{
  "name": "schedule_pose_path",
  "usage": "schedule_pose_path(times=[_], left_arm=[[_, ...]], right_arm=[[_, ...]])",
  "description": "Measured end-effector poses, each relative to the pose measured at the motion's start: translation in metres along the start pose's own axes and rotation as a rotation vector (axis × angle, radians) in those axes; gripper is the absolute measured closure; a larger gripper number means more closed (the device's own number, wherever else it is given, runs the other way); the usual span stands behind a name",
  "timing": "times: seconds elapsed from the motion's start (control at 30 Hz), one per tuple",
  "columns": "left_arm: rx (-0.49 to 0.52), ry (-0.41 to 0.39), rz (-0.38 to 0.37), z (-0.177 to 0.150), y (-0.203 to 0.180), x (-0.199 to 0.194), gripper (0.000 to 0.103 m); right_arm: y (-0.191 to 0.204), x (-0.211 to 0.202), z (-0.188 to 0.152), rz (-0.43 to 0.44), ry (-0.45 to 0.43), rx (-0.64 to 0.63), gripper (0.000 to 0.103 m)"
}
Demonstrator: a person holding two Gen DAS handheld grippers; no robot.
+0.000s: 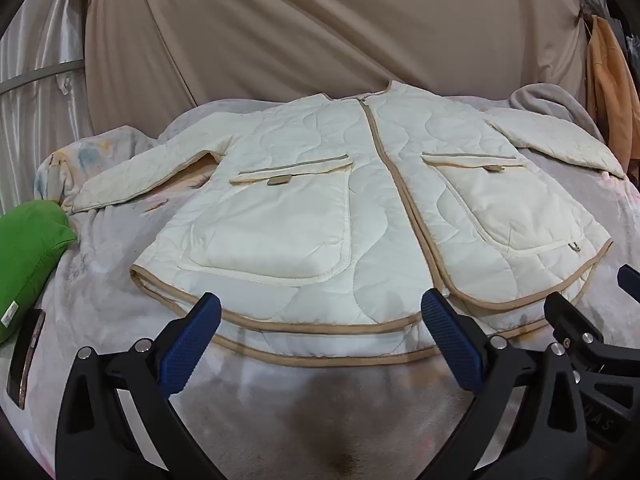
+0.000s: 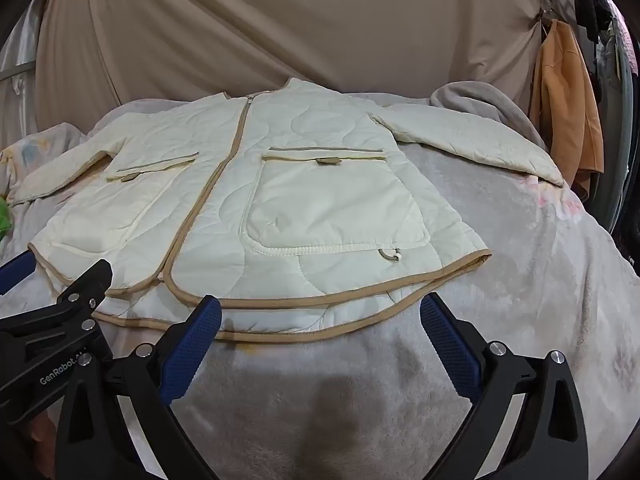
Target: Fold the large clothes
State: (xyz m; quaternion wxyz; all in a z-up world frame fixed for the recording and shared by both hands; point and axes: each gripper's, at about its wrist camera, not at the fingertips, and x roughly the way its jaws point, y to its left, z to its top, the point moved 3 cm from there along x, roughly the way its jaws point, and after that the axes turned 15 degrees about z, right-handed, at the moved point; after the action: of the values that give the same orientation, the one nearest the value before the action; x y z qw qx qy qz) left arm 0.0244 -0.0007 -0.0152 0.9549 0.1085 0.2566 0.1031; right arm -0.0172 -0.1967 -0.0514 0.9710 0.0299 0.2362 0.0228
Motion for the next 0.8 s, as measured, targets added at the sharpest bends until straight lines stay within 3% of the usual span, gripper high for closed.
schedule_pose_path(times=[0.8], left_arm=[[0.007,0.021,0.005,-0.0018,0.0018,0.0066,0.005]], right_arm=[[0.0021,-0.0001,0.0004,-0.005,-0.005,-0.008,0.005]])
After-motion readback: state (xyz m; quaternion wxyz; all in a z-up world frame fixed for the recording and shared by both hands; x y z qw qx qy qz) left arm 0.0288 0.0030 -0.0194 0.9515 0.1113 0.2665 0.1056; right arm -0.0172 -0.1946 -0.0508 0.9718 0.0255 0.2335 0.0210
